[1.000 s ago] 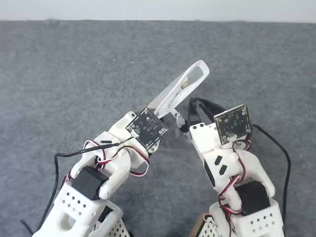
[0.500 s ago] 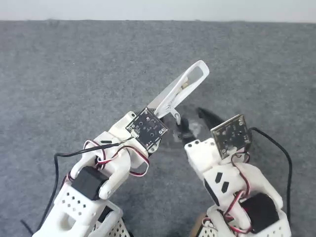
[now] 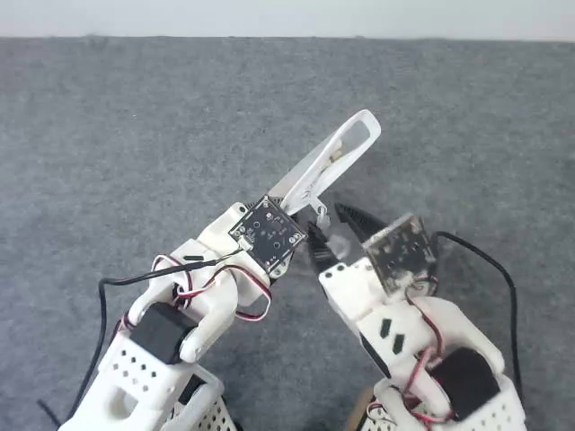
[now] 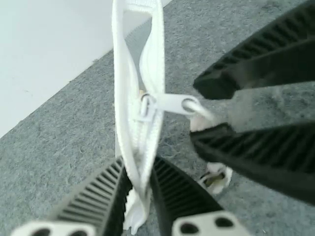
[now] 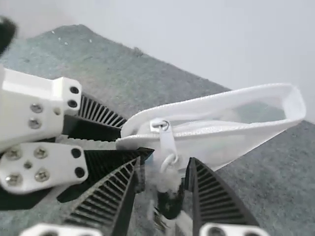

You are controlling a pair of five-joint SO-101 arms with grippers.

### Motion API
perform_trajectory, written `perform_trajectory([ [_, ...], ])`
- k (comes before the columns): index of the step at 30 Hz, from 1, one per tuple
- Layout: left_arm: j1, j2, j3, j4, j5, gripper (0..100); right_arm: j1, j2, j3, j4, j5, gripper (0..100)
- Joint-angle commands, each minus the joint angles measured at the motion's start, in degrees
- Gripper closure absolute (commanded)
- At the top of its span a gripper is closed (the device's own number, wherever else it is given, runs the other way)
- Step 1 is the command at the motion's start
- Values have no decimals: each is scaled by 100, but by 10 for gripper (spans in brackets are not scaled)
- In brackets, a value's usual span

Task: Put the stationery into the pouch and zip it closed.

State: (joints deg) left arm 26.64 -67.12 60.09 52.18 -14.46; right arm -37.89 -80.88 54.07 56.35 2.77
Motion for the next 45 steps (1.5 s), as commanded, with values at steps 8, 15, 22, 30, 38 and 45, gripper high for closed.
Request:
perform_trajectory([
  [8, -35, -53, -57, 105, 97, 991, 418, 251, -44, -479, -53, 926],
  [15, -35, -53, -57, 105, 105, 991, 470, 286, 26, -629, 308, 995],
  [22, -35, -53, -48, 105, 114, 991, 1121, 268, 18, -875, 290, 993],
  [30, -35, -53, -48, 105, 123, 991, 1692, 286, 18, -1182, 246, 993],
  [38, -26, -53, 4, 97, 105, 991, 2026, 295, 26, -1376, 26, 993],
  [45, -26, -53, 4, 105, 105, 991, 2176, 295, 290, -1868, 26, 993],
])
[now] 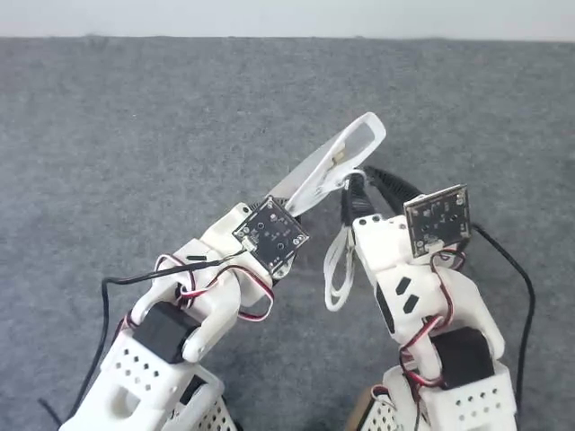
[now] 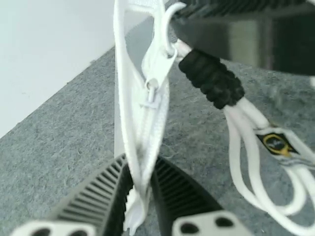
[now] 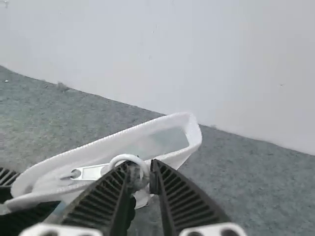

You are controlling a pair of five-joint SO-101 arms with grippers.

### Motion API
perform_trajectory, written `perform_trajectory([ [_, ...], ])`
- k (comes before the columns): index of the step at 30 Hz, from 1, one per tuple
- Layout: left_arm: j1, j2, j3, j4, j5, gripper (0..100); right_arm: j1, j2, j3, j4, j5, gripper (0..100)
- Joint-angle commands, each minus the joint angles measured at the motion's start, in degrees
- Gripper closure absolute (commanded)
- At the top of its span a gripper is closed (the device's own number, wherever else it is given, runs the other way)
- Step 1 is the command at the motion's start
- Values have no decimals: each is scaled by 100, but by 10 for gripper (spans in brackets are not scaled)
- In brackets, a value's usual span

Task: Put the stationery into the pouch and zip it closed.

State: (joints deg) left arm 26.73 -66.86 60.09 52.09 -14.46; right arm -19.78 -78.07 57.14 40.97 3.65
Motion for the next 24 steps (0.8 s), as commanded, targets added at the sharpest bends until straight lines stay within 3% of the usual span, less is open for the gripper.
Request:
perform_trajectory([
  [1, -35, -79, 4, 114, 105, 991, 418, 13, 18, -409, -62, 993],
  [14, -35, -79, 4, 114, 105, 991, 549, 48, 62, -655, -70, 993],
  [24, -35, -79, 4, 114, 105, 991, 945, 1138, 18, -1464, -79, 993],
])
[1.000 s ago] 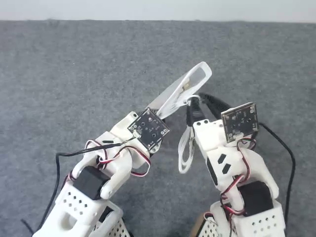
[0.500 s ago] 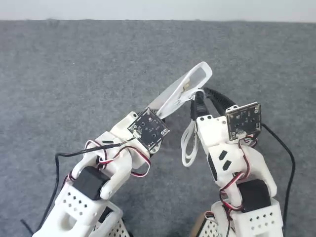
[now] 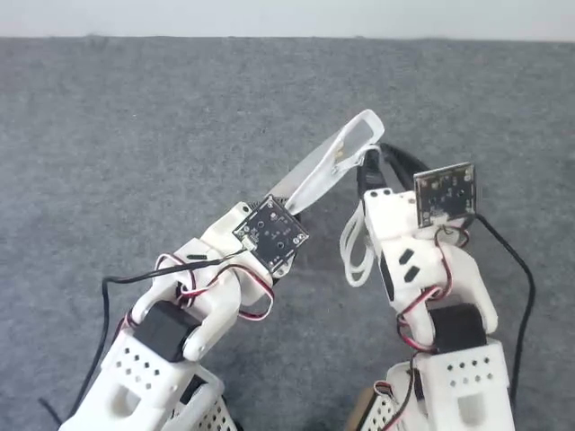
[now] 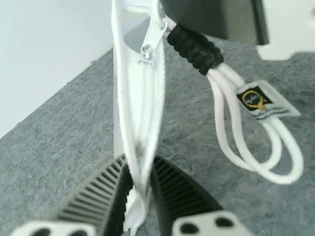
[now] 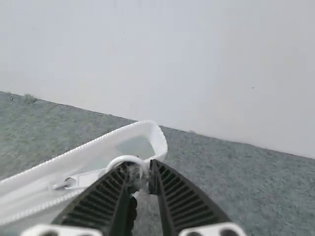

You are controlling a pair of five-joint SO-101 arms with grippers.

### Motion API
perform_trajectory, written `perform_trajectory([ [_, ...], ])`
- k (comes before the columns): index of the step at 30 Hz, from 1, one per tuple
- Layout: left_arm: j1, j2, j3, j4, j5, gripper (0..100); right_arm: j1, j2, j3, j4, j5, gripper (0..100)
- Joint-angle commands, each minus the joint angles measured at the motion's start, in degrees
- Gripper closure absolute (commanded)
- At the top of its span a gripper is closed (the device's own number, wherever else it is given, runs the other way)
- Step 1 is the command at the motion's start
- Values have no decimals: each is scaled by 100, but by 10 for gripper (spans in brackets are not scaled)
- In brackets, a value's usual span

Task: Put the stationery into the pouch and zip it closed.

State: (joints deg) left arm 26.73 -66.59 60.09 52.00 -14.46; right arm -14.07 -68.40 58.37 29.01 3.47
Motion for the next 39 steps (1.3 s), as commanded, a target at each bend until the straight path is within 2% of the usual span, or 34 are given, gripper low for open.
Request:
perform_trajectory([
  [1, -35, -105, 4, 123, 105, 991, 391, 171, -105, -268, -62, 993],
  [8, -35, -105, 4, 123, 105, 991, 409, 189, -123, -321, -62, 993],
  [15, -35, -105, 4, 123, 105, 991, 884, 233, -167, -593, -316, 993],
  [31, -35, -105, 4, 123, 114, 991, 1174, 242, -167, -796, -343, 993],
  [39, -35, -105, 4, 132, 123, 991, 1358, 1051, -404, -1051, -360, 993],
])
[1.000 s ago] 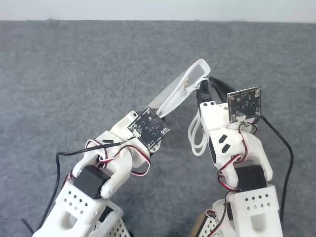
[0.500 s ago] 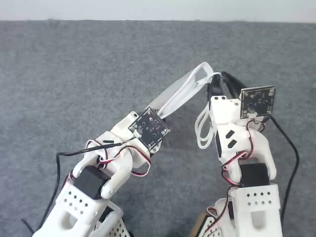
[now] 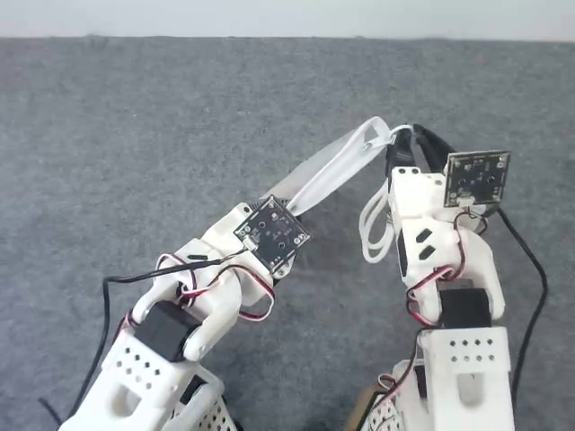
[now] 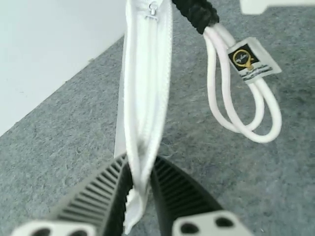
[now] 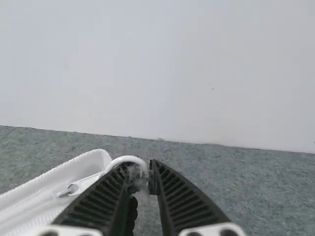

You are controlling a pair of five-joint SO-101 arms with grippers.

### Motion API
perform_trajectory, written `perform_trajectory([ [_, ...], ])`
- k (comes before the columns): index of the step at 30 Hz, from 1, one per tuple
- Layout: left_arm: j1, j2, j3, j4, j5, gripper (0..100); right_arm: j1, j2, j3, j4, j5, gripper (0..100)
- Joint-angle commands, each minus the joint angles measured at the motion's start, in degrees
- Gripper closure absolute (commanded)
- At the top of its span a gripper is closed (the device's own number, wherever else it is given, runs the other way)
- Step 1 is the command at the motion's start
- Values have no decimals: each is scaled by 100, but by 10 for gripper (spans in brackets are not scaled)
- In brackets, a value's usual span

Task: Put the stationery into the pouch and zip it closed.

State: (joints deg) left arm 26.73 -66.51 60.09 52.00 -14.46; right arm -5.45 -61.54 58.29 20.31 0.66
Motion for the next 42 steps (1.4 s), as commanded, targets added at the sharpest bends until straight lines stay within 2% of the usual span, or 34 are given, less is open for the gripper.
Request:
perform_trajectory([
  [1, -44, -114, 4, 132, 123, 991, 558, 479, -466, -180, -141, 993],
  [5, -44, -114, 4, 132, 123, 991, 892, 778, -712, -154, -448, 993],
  [16, -44, -114, 4, 132, 114, 991, 1279, 822, -765, -154, -484, 993],
  [20, -44, -114, 4, 132, 123, 991, 1516, 840, -862, -101, -782, 993],
  [32, -44, -114, 4, 132, 123, 991, 1508, 813, -985, 259, -800, 991],
  [34, -44, -114, 4, 132, 123, 991, 1411, 752, -1002, 418, -800, 957],
  [39, -44, -114, 4, 132, 123, 991, 857, 31, -1116, 1552, -782, 763],
  [42, -44, -114, 4, 132, 123, 991, 576, -514, -1108, 1965, -774, 784],
])
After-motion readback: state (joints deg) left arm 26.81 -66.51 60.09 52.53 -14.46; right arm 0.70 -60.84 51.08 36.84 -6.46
